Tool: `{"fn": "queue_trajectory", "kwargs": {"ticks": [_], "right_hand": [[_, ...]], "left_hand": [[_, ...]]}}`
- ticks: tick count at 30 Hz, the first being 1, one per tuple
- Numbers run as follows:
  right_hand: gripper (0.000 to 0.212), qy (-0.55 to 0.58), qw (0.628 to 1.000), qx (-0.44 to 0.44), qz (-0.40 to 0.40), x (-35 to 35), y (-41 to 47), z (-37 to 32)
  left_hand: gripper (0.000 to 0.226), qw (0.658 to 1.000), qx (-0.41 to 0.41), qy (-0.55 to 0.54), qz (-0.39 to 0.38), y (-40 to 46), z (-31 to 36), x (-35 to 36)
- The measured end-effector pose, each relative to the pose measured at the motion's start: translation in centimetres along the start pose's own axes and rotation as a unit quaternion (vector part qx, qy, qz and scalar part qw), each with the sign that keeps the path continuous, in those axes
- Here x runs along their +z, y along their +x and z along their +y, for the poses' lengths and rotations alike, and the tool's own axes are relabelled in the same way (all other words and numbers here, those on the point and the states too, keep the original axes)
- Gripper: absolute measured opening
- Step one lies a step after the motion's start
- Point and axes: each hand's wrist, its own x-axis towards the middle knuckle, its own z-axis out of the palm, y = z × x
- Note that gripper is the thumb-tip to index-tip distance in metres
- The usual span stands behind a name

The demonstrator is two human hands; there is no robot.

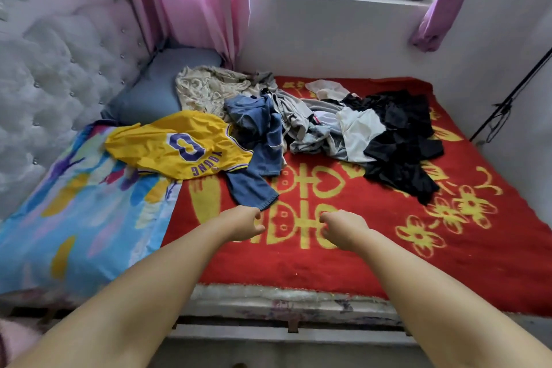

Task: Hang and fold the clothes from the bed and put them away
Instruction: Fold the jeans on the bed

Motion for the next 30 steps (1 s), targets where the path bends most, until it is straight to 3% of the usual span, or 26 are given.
{"fn": "queue_trajectory", "kwargs": {"ticks": [8, 17, 23, 26, 30], "right_hand": [[0.037, 0.017, 0.996, -0.016, -0.081, 1.8, 9.9, 1.0], [0.034, 0.036, 0.990, -0.066, -0.121, 2.0, 24.3, 4.6], [0.031, 0.066, 0.977, -0.091, -0.179, 6.6, 32.3, 2.0], [0.035, 0.113, 0.974, -0.082, -0.179, 9.6, 35.9, -1.0], [0.054, 0.216, 0.970, -0.037, -0.107, 13.0, 40.5, -4.4]], "left_hand": [[0.048, 0.998, -0.021, -0.007, -0.064, 10.0, -2.2, -0.4], [0.038, 0.987, -0.128, -0.083, -0.053, 20.9, -4.3, 0.9], [0.046, 0.975, -0.168, -0.132, -0.062, 25.4, -7.3, 6.3], [0.059, 0.980, -0.166, -0.099, -0.047, 27.7, -9.9, 9.5], [0.077, 0.994, -0.108, 0.024, -0.010, 31.8, -12.6, 12.9]]}}
